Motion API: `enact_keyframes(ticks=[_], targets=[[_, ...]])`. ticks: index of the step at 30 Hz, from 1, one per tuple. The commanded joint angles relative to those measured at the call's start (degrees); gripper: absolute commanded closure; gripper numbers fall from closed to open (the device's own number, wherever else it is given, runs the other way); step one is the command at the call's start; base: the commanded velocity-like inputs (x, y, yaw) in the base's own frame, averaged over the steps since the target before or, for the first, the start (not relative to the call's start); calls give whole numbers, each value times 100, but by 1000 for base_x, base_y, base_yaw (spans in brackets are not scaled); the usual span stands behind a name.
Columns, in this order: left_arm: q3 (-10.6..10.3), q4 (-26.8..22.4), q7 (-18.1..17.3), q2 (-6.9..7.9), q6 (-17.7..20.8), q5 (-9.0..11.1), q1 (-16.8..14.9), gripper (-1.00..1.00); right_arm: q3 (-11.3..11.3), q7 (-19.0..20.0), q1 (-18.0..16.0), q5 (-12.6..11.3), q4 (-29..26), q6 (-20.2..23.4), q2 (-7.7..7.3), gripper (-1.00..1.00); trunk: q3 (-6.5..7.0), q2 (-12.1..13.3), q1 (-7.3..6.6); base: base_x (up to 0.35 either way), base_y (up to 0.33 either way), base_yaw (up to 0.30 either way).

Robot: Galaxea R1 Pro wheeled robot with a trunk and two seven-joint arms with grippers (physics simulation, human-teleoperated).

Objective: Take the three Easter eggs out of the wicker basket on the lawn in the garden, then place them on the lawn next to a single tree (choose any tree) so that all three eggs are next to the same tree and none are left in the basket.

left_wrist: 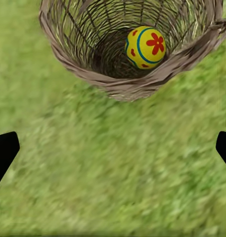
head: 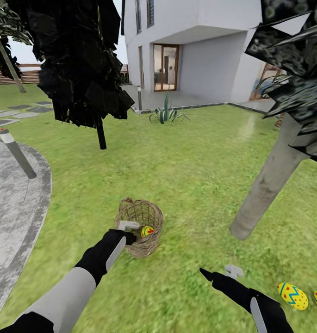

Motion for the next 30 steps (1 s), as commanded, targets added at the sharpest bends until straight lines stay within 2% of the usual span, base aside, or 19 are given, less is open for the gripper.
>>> enact_keyframes(ticks=[1,13,17,24,30], targets=[[-23,-3,51,3,19,59,-6,-100,-22,14,-3,-41,-6,50,5,-100,10,39,-23,0,1,164],[-27,-1,44,3,137,50,-7,-100,-30,22,-3,-60,-6,48,6,-100,216,520,-286,0,0,40],[-24,-5,30,3,145,68,-7,-100,-30,23,-3,-65,-6,48,5,-100,215,520,-286,9,0,2],[-30,-14,3,3,143,228,-7,-100,-31,21,-3,-60,-6,48,4,-100,215,520,-286,25,2,-4],[-30,-13,7,3,148,256,-12,-100,-24,22,-3,-59,-6,48,11,-100,224,520,-286,188,114,-130]])
